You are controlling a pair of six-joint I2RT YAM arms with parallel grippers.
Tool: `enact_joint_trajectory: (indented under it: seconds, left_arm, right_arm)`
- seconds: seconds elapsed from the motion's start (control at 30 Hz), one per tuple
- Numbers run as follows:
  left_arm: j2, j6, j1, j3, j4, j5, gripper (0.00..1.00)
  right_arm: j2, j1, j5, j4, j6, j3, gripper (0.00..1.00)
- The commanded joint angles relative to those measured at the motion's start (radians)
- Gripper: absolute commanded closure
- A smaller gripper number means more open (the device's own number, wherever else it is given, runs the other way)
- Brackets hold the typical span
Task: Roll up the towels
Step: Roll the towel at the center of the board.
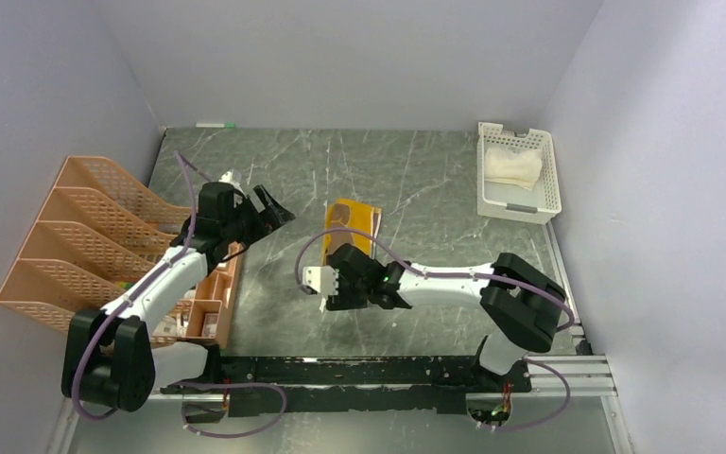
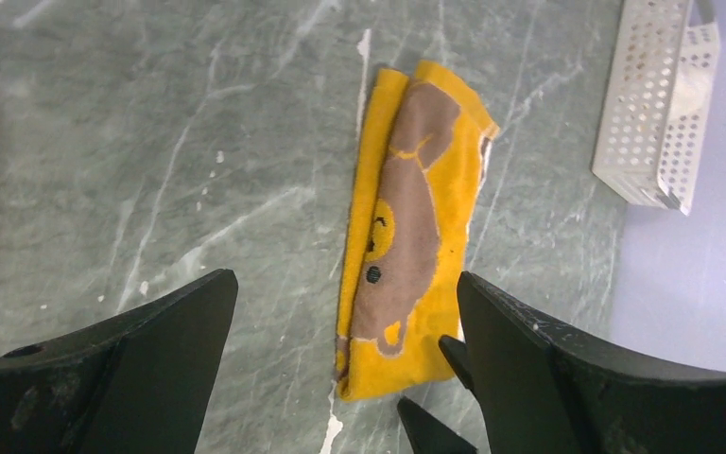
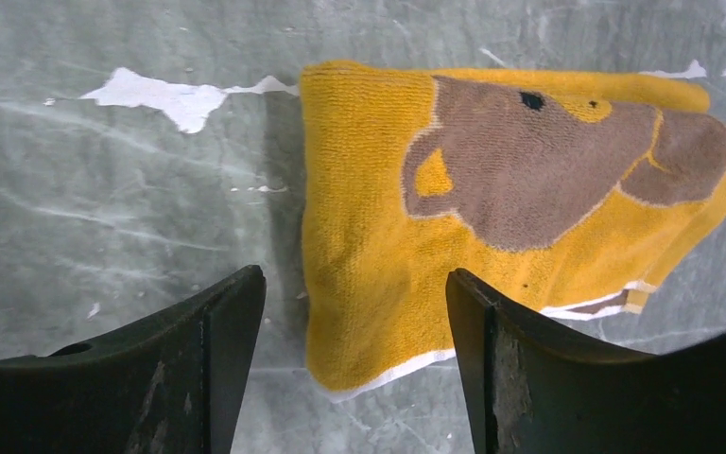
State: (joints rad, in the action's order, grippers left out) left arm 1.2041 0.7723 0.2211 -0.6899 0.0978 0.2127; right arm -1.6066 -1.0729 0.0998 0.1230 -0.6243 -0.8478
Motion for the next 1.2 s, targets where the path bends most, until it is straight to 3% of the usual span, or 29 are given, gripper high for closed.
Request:
enact_joint_trajectory:
  seconds: [0.0,0.27,0.4,0.5,0.67,0.9,0.93,1.17]
  left_arm:
    - [-0.019,-0.073,-0.014,-0.010,-0.072,0.112,0.02]
    - [-0.035,-0.123,-0.018,0.039,-0.087,0.149,0.02]
    - [-0.041,-0.143,-0.027,0.059,-0.094,0.160,0.02]
    - [-0.057,-0.162,-0.035,0.075,-0.114,0.185,0.02]
    - [-0.083,-0.189,-0.037,0.097,-0.188,0.266,0.02]
    - [-0.064,-0.159,-0.037,0.165,-0.398,0.453,0.05]
    - [-0.057,-0.153,-0.036,0.174,-0.422,0.473,0.00]
    - [-0.034,-0.163,0.023,0.226,-0.398,0.412,0.01]
  right_arm:
    - [-0.032,-0.006,0.090,-0.120,-0.024,0.020,0.31]
    - [-0.102,0.003,0.038,-0.125,-0.021,-0.019,0.59]
    - [-0.126,0.034,-0.038,-0.083,-0.009,-0.057,0.83]
    - [-0.125,0.098,-0.187,0.007,0.012,-0.121,1.00]
    - [-0.136,0.271,-0.601,0.224,0.030,-0.285,1.00]
    - [-0.355,0.398,-0.917,0.589,-0.078,-0.525,0.96]
    - [-0.392,0.405,-0.936,0.618,-0.080,-0.555,0.96]
    - [-0.494,0.442,-1.007,0.652,-0.103,-0.618,0.94]
